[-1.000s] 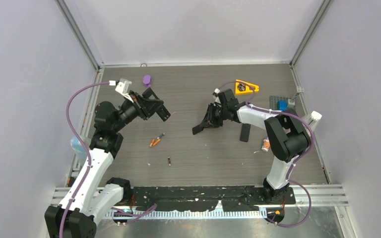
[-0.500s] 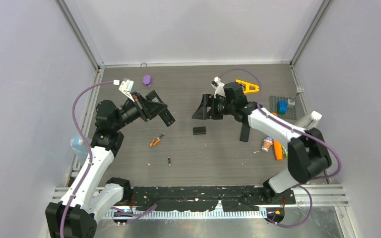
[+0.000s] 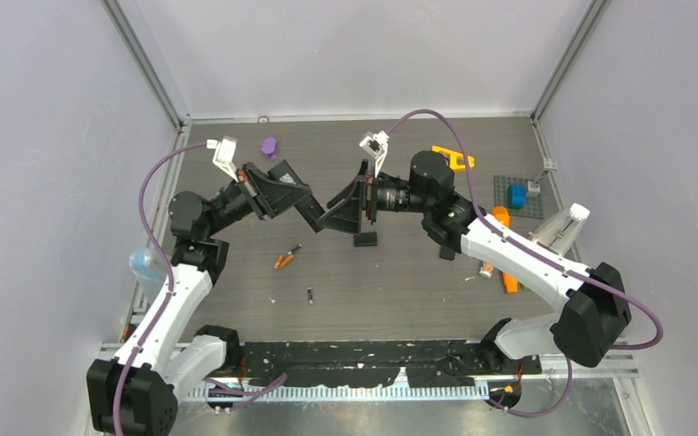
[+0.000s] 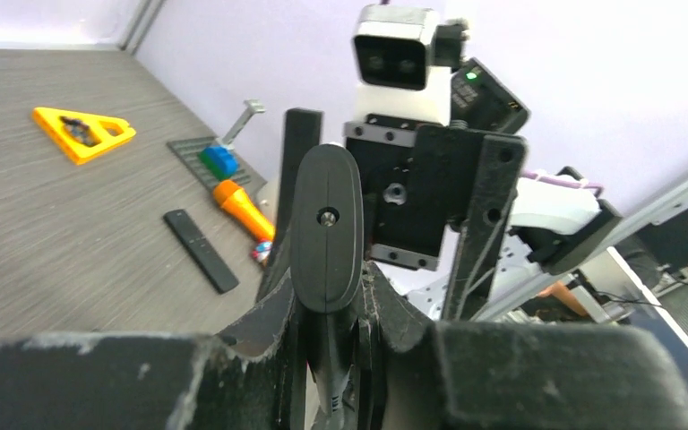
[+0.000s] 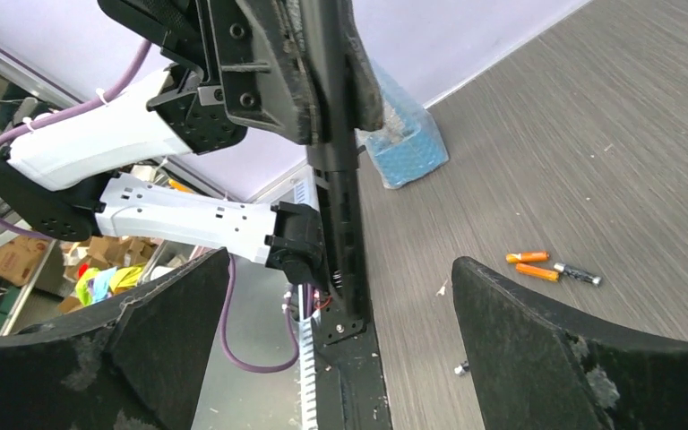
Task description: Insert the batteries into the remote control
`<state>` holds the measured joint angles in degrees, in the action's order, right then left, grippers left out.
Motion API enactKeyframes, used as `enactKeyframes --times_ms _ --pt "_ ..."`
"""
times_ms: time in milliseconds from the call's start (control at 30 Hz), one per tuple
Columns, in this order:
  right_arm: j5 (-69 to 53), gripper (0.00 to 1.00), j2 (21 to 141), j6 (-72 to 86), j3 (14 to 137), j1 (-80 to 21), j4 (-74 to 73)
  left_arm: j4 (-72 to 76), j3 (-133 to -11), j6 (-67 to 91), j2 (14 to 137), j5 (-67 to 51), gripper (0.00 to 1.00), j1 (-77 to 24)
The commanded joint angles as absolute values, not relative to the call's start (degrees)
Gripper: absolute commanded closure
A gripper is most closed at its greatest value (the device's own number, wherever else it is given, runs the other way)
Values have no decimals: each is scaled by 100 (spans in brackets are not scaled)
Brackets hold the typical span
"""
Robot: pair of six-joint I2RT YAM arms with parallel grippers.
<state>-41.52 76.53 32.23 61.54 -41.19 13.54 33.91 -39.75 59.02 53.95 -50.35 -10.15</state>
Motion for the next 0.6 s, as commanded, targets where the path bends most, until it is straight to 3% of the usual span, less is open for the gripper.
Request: enactKeyframes --times_ms 0,133,367,467,567 --pt "-4507 0 7758 3439 6395 -4183 1897 4777 -3917 6848 5425 -5262 100 -1004" --pt "-4630 4 7789 3473 6502 -4278 1951 4748 -3940 6891 5356 -5236 100 -1004" --pt "-4756 42 8088 4103 6667 -4315 2212 4441 -3989 6891 5275 -5009 99 -1002" --pt "-4700 66 8097 4378 6615 -4318 2400 4304 -4020 6925 5239 -4915 90 -1004" --pt "-4627 81 8126 4539 6597 -4316 2531 4257 -4030 6983 5179 -4768 74 -1002"
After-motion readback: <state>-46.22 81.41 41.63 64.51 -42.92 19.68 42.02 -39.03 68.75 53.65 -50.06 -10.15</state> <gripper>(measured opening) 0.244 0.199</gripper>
